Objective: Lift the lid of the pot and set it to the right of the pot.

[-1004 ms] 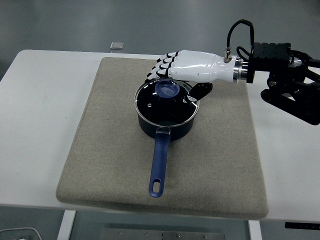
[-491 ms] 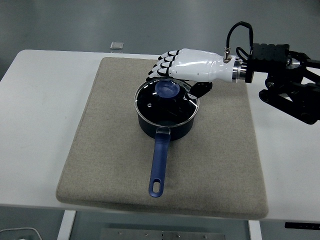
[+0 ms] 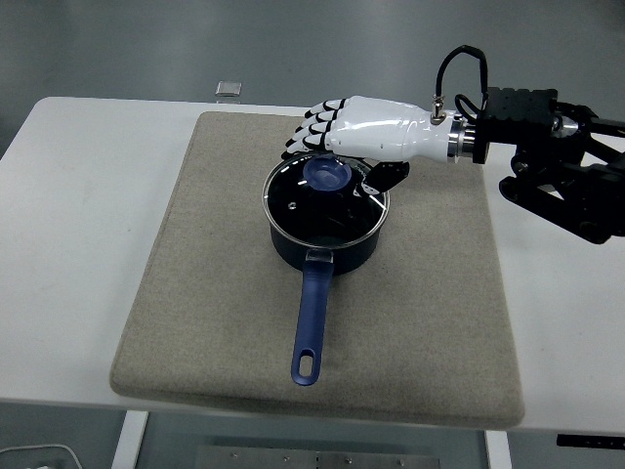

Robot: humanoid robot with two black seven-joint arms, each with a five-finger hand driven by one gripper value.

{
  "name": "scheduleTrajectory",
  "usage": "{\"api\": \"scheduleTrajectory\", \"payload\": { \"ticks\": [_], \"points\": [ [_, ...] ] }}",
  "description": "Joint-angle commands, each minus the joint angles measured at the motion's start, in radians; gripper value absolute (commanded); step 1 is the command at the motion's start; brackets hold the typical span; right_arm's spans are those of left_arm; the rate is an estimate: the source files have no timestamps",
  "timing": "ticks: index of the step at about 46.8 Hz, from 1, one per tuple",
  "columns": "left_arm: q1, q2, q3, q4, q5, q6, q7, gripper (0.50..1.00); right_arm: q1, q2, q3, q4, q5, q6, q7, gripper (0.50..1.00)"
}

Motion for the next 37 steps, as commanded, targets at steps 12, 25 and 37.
{"api": "scheduleTrajectory", "payload": {
  "ticks": [12,25,37],
  "points": [
    [0.0,0.0,0.0,0.0,0.0,-0.001,-0.001,1.0,0.0,0.01,-0.016,0.0,0.0,-0.008,0.0,0.909],
    [0.0,0.0,0.0,0.0,0.0,0.0,-0.001,1.0,-0.005,0.012,-0.034,0.0,0.002,-0.008,0.0,0.909],
    [0.0,0.0,0.0,0.0,0.0,0.0,-0.001,1.0,-0.006,0.012,-0.035,0.0,0.002,-0.002,0.0,0.901]
  ]
}}
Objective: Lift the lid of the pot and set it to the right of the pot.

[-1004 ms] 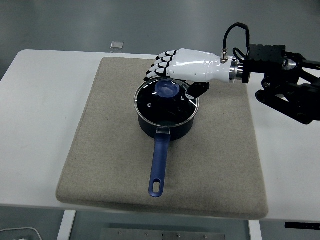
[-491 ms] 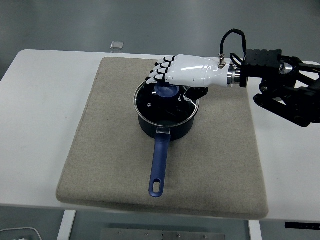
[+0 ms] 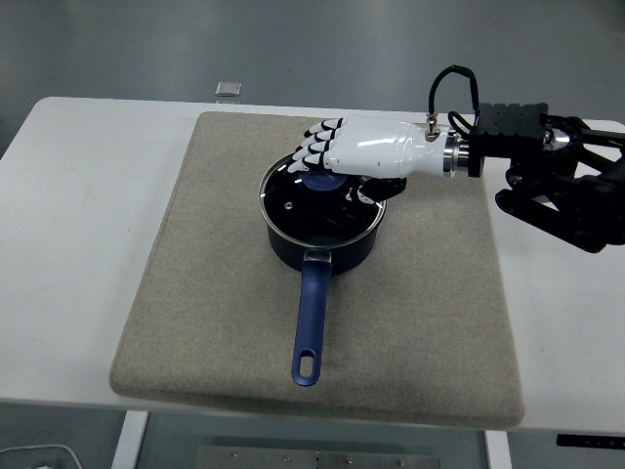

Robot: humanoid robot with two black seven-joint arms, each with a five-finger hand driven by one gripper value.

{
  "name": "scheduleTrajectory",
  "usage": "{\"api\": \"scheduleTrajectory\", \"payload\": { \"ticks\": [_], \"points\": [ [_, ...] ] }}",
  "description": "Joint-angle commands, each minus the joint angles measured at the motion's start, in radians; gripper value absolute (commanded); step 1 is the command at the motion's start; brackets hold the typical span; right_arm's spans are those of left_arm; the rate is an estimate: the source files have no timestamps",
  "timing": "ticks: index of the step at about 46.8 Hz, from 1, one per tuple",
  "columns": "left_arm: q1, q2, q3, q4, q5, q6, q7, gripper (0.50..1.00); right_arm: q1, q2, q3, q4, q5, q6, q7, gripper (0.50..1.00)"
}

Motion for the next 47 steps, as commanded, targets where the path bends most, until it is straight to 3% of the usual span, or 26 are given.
{"api": "scheduleTrajectory", "payload": {
  "ticks": [1,4,7,9,10,47],
  "points": [
    [0.0,0.0,0.0,0.0,0.0,0.0,0.0,1.0,0.0,0.0,0.0,0.0,0.002,0.004,0.0,0.895],
    [0.0,0.0,0.0,0.0,0.0,0.0,0.001,1.0,0.0,0.0,-0.002,0.0,0.0,0.009,0.0,0.836],
    [0.0,0.0,0.0,0.0,0.0,0.0,0.0,1.0,0.004,0.0,-0.018,0.0,0.0,0.009,0.0,0.691],
    [0.0,0.0,0.0,0.0,0.0,0.0,0.001,1.0,0.007,0.0,-0.031,0.0,0.0,0.009,0.0,0.548],
    [0.0,0.0,0.0,0.0,0.0,0.0,0.001,1.0,0.009,0.0,-0.035,0.0,0.0,0.009,0.0,0.5],
    [0.0,0.0,0.0,0.0,0.0,0.0,0.0,1.0,0.049,0.024,-0.043,-0.018,0.003,0.061,0.0,0.5]
  ]
}}
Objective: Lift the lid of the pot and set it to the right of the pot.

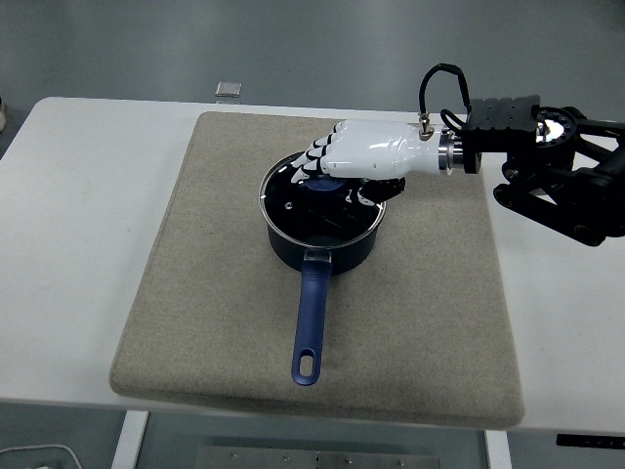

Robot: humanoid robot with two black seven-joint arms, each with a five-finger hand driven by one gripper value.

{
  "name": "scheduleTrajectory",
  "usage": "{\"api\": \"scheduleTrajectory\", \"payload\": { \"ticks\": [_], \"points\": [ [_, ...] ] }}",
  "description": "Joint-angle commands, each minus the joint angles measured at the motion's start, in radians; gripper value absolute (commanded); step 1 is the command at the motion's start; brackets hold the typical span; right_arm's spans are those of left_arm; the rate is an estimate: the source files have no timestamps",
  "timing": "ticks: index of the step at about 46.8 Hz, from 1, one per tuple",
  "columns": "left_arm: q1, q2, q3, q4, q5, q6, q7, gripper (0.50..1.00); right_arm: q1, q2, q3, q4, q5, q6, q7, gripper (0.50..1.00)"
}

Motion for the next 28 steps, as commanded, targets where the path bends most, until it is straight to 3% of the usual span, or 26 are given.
{"api": "scheduleTrajectory", "payload": {
  "ticks": [1,28],
  "points": [
    [0.0,0.0,0.0,0.0,0.0,0.0,0.0,1.0,0.009,0.006,0.002,-0.005,0.004,0.001,0.0,0.5],
    [0.0,0.0,0.0,0.0,0.0,0.0,0.0,1.0,0.032,0.009,0.011,-0.022,0.019,0.013,0.0,0.5]
  ]
}}
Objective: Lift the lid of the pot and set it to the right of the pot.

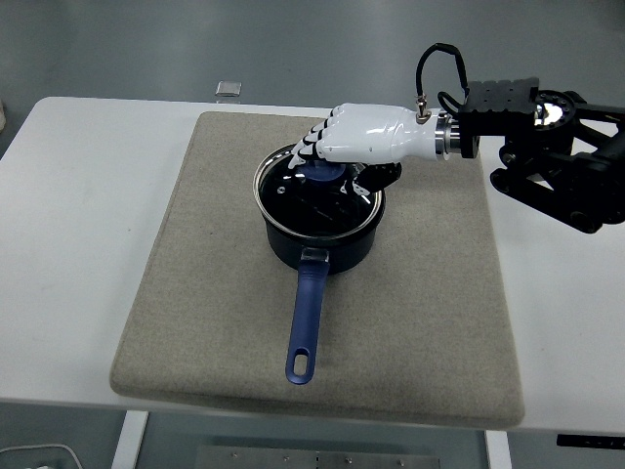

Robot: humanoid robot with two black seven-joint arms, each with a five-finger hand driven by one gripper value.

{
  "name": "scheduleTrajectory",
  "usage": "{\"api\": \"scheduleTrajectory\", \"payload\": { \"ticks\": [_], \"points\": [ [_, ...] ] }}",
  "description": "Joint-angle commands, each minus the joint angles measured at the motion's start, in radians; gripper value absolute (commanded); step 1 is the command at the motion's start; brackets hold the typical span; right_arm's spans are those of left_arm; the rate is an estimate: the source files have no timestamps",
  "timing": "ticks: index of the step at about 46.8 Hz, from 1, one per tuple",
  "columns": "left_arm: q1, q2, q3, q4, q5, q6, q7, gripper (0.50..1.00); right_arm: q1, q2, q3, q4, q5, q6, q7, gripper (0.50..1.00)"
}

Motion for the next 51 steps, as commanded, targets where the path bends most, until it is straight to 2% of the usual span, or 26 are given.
{"api": "scheduleTrajectory", "payload": {
  "ticks": [1,23,51],
  "points": [
    [0.0,0.0,0.0,0.0,0.0,0.0,-0.001,1.0,0.002,0.0,-0.001,0.0,0.0,0.0,0.0,0.5],
    [0.0,0.0,0.0,0.0,0.0,0.0,-0.001,1.0,0.031,-0.001,0.005,-0.029,0.017,0.004,0.0,0.5],
    [0.0,0.0,0.0,0.0,0.0,0.0,-0.001,1.0,0.045,-0.001,-0.001,-0.208,0.048,0.006,0.0,0.5]
  ]
}}
